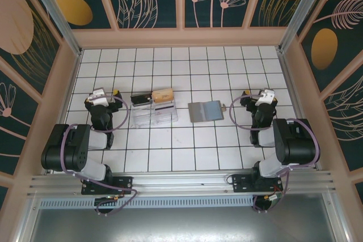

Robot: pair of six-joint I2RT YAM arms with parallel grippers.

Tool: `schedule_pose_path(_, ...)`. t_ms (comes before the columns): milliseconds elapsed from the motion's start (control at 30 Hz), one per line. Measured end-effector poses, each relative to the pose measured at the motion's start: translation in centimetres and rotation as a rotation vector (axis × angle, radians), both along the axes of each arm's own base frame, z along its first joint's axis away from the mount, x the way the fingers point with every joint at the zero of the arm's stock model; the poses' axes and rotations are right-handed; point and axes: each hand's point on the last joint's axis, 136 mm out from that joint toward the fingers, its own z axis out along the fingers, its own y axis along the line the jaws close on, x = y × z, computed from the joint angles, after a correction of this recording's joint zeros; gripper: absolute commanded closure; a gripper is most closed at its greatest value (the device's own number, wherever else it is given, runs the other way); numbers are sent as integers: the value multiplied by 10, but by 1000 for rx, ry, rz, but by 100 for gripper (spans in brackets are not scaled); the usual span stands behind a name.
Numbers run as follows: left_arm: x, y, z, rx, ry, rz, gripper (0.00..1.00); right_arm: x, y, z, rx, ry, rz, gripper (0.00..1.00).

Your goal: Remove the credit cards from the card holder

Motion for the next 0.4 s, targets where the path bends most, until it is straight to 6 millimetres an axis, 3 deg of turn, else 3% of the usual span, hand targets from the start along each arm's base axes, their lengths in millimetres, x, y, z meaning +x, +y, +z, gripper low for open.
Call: schedule_pose_path(400, 1, -5, 3, 7, -10, -30, 1, 0, 1, 0, 2, 0, 8, 1)
